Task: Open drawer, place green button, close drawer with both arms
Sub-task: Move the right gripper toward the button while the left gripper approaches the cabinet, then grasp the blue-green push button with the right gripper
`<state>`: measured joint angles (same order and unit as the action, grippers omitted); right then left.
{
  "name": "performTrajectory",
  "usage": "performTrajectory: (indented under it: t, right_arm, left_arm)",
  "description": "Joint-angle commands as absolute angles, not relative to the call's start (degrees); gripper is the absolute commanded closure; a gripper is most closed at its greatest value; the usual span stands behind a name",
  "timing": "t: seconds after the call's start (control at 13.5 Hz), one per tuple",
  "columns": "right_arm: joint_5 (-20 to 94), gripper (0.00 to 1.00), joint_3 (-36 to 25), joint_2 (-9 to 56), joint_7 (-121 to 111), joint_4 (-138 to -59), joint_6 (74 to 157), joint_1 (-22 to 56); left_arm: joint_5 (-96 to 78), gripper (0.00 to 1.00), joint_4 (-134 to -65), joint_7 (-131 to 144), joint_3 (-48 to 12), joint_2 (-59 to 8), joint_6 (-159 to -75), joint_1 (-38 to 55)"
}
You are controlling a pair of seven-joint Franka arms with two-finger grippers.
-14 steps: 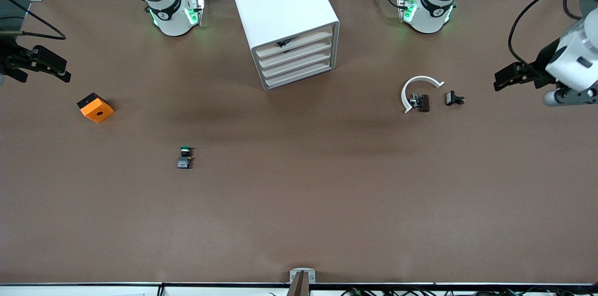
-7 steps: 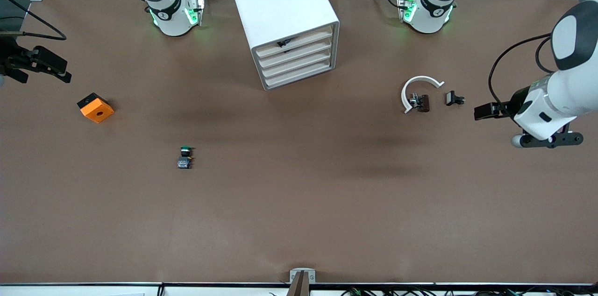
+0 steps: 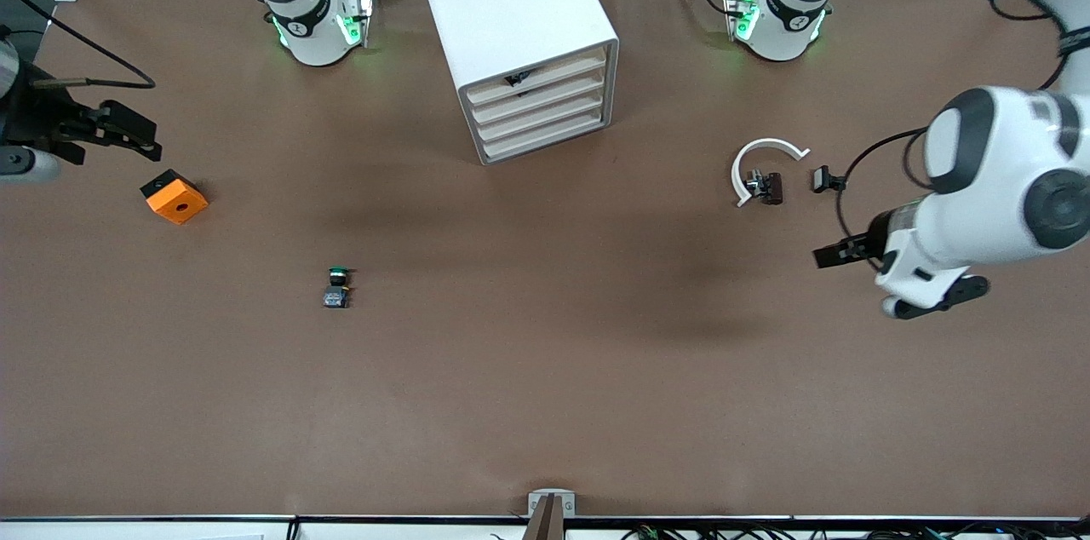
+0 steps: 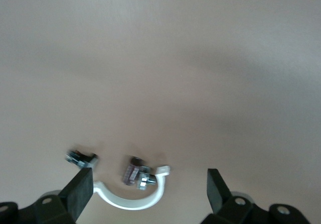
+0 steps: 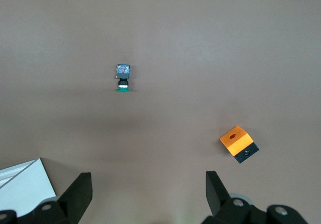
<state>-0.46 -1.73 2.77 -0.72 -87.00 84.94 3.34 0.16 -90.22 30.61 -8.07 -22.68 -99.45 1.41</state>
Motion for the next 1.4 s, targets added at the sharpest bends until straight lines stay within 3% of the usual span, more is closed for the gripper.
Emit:
performTrajectory:
  t: [0.0, 0.3, 0.96, 1.33]
  right_arm:
    - [0.3, 0.00, -1.8, 5.4, -1.4, -86.5, 85.2, 3.3]
    - [0.1, 0.00, -1.8, 11.3, -1.4, -88.6, 89.1, 4.1]
    - [0.2, 0.00, -1.8, 11.6, 7.2, -113.1, 121.9, 7.2]
    - [0.4, 0.00, -1.8, 21.6, 7.5, -114.6, 138.2, 10.2]
  left_arm:
    - [0.3, 0.00, -87.1, 42.1, -8.2, -28.1, -100.5, 5.3]
    - [-0.6, 0.00, -82.5, 63.0, -8.2, -35.8, -100.5, 12.5]
    - [-19.8, 0.00, -82.3, 101.2, -8.2, -42.2, -100.9, 18.9]
    - [-27.8, 0.00, -82.8, 112.3, -8.2, -45.4, -100.2, 19.9]
